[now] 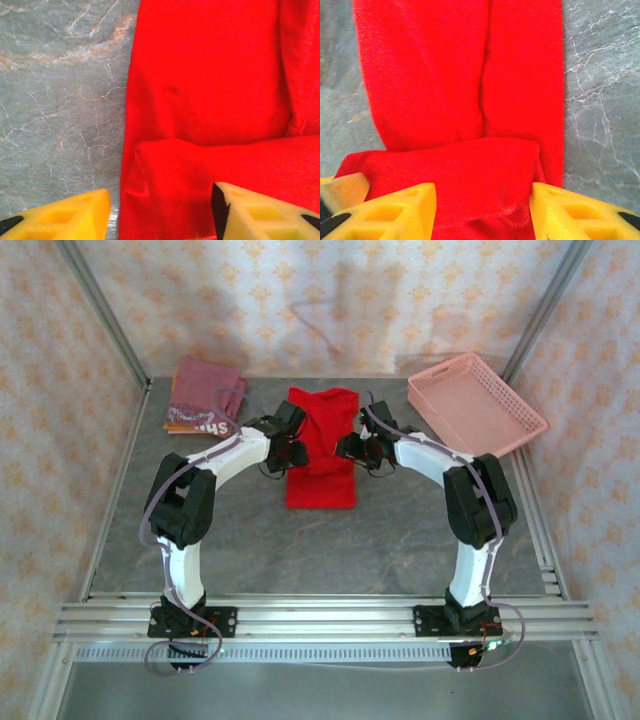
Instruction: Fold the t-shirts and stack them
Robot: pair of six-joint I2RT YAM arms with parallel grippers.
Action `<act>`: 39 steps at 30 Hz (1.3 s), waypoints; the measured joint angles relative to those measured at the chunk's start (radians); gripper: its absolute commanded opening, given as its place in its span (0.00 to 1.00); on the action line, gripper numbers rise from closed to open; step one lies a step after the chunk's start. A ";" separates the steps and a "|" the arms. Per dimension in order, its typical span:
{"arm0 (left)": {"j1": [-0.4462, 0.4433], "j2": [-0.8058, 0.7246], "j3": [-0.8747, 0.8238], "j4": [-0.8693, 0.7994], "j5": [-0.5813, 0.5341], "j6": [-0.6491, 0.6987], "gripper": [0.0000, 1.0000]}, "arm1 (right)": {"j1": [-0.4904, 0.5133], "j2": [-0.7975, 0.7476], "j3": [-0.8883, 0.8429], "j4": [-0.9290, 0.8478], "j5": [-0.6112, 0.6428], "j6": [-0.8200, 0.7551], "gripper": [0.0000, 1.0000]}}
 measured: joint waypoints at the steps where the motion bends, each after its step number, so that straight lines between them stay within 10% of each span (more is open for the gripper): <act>1: 0.000 -0.012 -0.002 0.000 -0.002 0.001 0.81 | 0.000 -0.023 -0.018 0.008 -0.001 0.000 0.53; 4: 0.000 -0.078 -0.027 0.004 -0.014 -0.003 1.00 | 0.009 -0.084 -0.066 0.027 0.001 -0.004 0.53; 16: 0.005 -0.403 -0.320 0.034 -0.117 -0.057 1.00 | 0.201 0.025 -0.058 0.115 -0.026 0.036 0.39; 39: 0.006 -0.451 -0.517 0.166 -0.004 -0.104 0.94 | 0.033 0.302 0.337 0.021 0.032 -0.024 0.52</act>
